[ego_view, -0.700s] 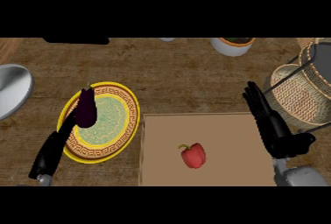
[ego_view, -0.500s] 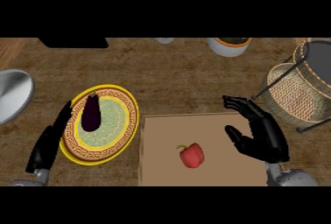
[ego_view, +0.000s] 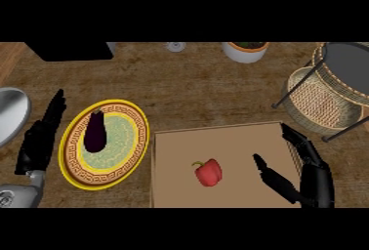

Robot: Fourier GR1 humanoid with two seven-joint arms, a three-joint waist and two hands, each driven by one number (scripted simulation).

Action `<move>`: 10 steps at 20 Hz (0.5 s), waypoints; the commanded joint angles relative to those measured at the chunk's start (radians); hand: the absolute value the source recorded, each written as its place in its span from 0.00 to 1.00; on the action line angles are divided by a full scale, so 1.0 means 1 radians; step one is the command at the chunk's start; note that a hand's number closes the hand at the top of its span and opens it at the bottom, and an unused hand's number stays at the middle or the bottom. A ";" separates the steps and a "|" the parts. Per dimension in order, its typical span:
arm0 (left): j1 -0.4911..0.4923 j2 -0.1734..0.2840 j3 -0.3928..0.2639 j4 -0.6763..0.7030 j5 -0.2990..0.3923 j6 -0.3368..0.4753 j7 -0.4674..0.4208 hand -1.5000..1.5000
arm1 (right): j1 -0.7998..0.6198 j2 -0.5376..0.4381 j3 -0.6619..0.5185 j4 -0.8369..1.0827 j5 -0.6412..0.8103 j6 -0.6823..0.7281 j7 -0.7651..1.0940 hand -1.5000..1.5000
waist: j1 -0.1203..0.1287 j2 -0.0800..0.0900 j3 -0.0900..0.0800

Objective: Pick the bell pepper from the tray and place it in the tiered basket

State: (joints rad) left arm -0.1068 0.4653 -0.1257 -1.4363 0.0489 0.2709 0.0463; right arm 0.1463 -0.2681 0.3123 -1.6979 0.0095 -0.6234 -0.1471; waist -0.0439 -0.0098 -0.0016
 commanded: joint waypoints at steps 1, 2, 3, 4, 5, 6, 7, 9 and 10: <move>0.025 -0.023 -0.021 -0.057 -0.026 0.021 0.018 0.50 | 0.216 -0.034 0.094 -0.211 0.165 -0.134 0.066 0.00 | 0.019 0.001 0.000; -0.055 -0.020 0.001 0.001 -0.025 0.008 0.021 0.50 | 0.222 -0.031 0.145 -0.266 0.226 -0.153 0.109 0.00 | 0.017 0.005 -0.001; -0.077 -0.023 -0.007 0.003 -0.022 -0.008 0.039 0.50 | 0.195 -0.128 0.099 -0.300 0.238 -0.096 0.204 0.00 | 0.021 0.007 -0.001; -0.028 -0.012 0.010 0.002 -0.017 -0.002 -0.003 0.50 | 0.217 -0.176 0.125 -0.318 0.291 -0.075 0.256 0.00 | 0.024 0.006 -0.003; -0.032 0.001 0.017 0.002 -0.001 -0.028 0.001 0.50 | 0.225 -0.237 0.117 -0.337 0.293 -0.014 0.293 0.00 | 0.026 0.006 -0.004; -0.035 0.010 0.012 -0.037 -0.001 -0.026 0.051 0.50 | 0.248 -0.252 0.157 -0.353 0.348 -0.005 0.343 0.00 | 0.031 0.004 -0.004; -0.053 -0.022 -0.012 -0.006 -0.028 -0.004 0.014 0.50 | 0.232 -0.309 0.165 -0.324 0.381 0.054 0.366 0.00 | 0.027 0.010 -0.007; -0.029 -0.031 -0.029 -0.027 -0.043 0.008 0.019 0.50 | 0.228 -0.380 0.157 -0.381 0.435 0.121 0.495 0.00 | 0.042 0.009 -0.008; -0.041 -0.030 -0.018 -0.009 -0.032 -0.002 0.018 0.50 | 0.221 -0.400 0.172 -0.410 0.468 0.156 0.554 0.00 | 0.042 0.011 -0.008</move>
State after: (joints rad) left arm -0.1419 0.4450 -0.1377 -1.4479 0.0236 0.2680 0.0644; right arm 0.3558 -0.5528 0.4530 -2.0262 0.3648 -0.5681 0.2282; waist -0.0136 -0.0019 -0.0074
